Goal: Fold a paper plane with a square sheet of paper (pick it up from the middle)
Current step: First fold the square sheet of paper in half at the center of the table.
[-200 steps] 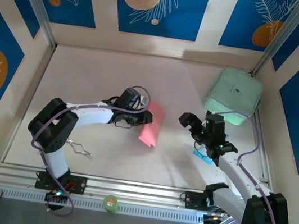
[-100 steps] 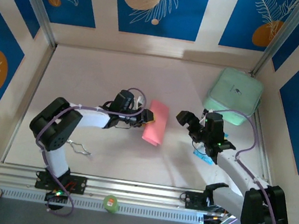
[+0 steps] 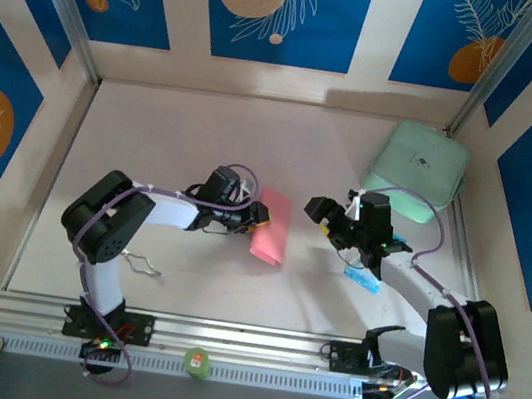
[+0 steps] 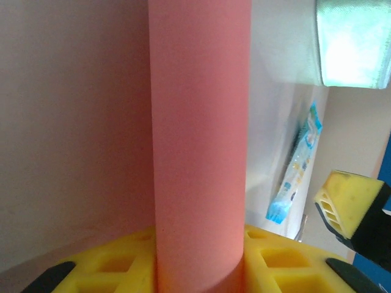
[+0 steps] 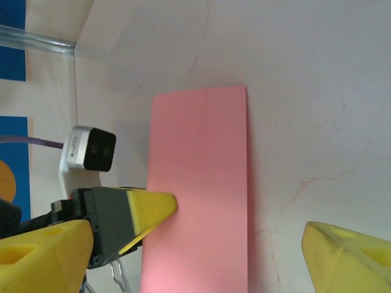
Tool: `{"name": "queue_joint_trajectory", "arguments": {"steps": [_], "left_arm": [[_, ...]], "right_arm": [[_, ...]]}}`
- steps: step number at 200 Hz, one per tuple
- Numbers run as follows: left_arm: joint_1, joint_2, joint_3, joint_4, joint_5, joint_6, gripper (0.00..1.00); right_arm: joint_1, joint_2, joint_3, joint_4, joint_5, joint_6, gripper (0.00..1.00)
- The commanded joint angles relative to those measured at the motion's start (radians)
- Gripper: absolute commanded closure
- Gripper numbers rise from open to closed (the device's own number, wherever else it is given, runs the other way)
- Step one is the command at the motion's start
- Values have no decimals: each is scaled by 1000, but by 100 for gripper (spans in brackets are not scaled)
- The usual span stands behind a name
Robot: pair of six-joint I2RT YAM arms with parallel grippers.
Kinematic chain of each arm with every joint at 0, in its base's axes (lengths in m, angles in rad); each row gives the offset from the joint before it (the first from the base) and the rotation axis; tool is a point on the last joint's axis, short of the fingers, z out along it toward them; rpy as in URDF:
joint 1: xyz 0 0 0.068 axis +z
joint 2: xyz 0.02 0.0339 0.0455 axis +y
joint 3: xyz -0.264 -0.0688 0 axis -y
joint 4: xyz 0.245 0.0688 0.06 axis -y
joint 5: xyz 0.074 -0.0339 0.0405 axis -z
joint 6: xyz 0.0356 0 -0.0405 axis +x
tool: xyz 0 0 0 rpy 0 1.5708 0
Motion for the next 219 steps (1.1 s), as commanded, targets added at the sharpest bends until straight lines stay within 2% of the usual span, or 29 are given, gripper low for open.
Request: {"name": "queue_joint_trajectory", "arguments": {"steps": [1, 47, 86, 110, 156, 219], "left_arm": [[-6, 18, -15, -11, -36, 2, 67], [-6, 9, 28, -215, -116, 108, 58], [-6, -12, 52, -316, -157, 168, 44], [-6, -39, 66, -382, -199, 210, 41], [-6, -68, 110, -497, -262, 290, 41], [-4, -57, 102, -497, -287, 291, 47]], "right_arm": [[10, 20, 37, 21, -61, -24, 12], [21, 75, 57, 23, -101, -25, 12], [40, 95, 65, 28, -95, -21, 12], [48, 110, 73, 26, -98, -24, 12], [63, 136, 85, 27, -99, -22, 13], [76, 155, 92, 28, -98, -21, 13]]}}
